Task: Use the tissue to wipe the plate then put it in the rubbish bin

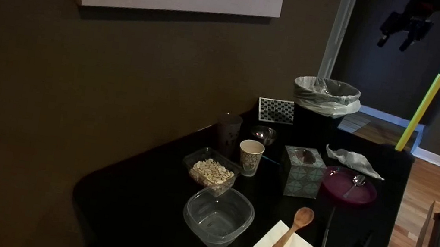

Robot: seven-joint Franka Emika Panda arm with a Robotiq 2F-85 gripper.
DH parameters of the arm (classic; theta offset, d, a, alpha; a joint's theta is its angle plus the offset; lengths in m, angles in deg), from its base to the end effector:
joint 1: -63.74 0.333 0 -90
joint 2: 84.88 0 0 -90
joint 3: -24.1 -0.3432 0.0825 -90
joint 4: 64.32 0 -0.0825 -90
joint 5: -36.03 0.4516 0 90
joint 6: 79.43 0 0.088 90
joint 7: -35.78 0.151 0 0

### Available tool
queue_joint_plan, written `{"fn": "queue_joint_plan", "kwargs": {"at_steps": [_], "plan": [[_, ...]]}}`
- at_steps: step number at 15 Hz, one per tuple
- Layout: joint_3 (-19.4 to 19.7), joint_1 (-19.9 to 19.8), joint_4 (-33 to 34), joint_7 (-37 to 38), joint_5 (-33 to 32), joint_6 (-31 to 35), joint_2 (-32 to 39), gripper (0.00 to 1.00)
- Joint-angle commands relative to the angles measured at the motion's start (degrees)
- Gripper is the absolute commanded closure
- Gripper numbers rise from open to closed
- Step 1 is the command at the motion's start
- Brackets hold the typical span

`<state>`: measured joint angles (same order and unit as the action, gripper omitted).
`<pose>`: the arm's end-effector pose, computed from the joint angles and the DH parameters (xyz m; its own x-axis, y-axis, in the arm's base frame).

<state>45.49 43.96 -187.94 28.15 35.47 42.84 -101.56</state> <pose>0.4185 -0.3794 0.4987 0.8043 -0.5365 0.2556 -0.5401 -0.8393 -0.0620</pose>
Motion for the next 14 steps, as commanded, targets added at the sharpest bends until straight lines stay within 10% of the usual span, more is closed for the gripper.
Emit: {"fn": "queue_joint_plan", "kwargs": {"at_steps": [1, 9, 14], "plan": [[-0.1, -3.3, -8.7, 2.0, -8.5, -1.7, -0.9, 0.0], [1.4, -5.1, -22.5, 2.5, -21.3, 24.9, 16.0, 0.0], [0.7, -4.3, -19.5, -0.5, -15.3, 39.5, 31.2, 0.0]]}}
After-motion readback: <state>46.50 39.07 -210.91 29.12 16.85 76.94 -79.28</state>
